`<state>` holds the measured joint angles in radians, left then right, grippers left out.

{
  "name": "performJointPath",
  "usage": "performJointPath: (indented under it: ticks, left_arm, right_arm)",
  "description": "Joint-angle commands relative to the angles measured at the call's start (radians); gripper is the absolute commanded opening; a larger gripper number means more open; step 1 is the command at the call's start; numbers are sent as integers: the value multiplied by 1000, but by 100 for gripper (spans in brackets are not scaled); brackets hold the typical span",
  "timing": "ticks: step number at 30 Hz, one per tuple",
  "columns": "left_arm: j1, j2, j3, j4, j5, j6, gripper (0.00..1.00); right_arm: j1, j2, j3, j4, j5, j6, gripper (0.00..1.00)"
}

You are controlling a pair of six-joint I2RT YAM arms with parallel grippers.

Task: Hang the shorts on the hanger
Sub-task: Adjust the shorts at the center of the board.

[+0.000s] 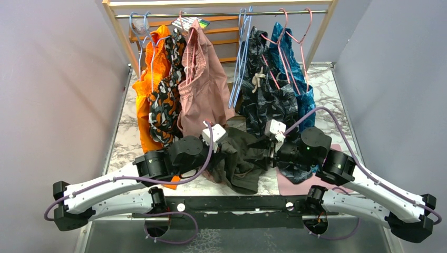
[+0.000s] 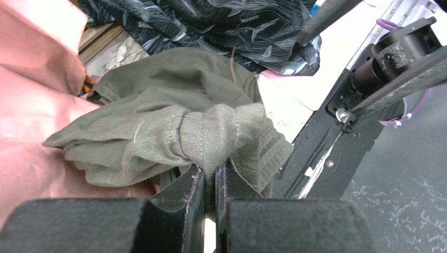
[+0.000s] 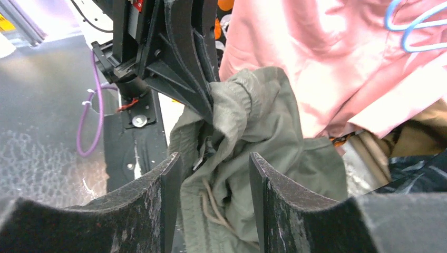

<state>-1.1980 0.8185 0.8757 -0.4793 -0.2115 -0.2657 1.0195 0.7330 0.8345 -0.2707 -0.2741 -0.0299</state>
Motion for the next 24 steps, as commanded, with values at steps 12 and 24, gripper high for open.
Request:
performJointPath:
  ticks: [12, 24]
  left_arm:
    - [-2, 77, 144, 42, 220, 107, 0]
    - [-3, 99, 172, 38, 213, 134, 0]
  right_arm:
    - [9, -32, 4, 39, -17, -455, 55]
    - [23, -22, 0, 2, -89, -488, 57]
